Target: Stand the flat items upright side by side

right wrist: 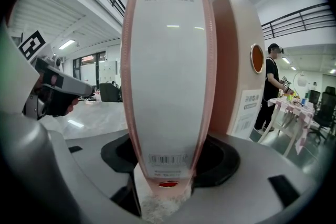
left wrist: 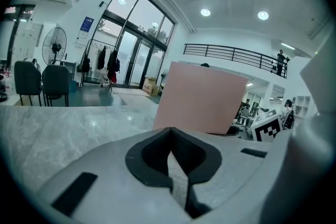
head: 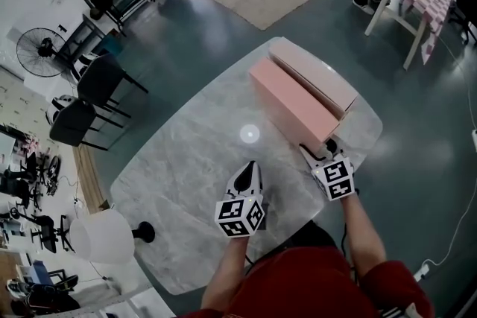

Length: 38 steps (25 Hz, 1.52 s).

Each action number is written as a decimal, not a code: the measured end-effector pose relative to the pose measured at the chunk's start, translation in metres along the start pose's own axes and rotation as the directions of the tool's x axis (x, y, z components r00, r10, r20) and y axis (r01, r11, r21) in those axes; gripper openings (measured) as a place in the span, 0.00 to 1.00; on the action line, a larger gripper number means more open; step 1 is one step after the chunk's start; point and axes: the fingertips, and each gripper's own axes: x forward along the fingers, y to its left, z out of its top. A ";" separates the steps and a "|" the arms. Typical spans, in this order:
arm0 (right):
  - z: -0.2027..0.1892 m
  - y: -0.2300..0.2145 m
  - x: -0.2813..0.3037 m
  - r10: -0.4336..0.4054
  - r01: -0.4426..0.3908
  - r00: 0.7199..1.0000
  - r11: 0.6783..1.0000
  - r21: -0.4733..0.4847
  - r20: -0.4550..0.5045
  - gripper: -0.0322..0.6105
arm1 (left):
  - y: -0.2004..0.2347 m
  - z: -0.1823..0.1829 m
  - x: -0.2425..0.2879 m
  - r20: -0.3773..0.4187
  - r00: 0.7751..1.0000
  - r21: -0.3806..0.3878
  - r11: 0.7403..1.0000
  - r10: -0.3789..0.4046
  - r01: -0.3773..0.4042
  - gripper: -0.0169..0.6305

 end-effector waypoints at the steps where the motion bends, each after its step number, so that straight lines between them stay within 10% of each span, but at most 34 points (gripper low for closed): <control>1: -0.001 -0.001 0.000 0.001 -0.001 1.000 1.000 0.000 0.002 0.48 | 0.000 -0.001 0.000 0.000 1.000 0.001 1.000 0.003 -0.003 0.03; 23: -0.016 -0.003 -0.033 0.047 -0.046 0.999 0.999 0.014 -0.018 0.53 | -0.019 -0.015 -0.006 0.004 0.992 -0.029 0.992 0.123 -0.123 0.03; 38: -0.003 0.086 -0.142 0.096 -0.097 0.990 0.995 0.008 0.107 0.39 | 0.000 -0.037 -0.167 0.179 0.938 -0.027 0.954 0.298 -0.298 0.03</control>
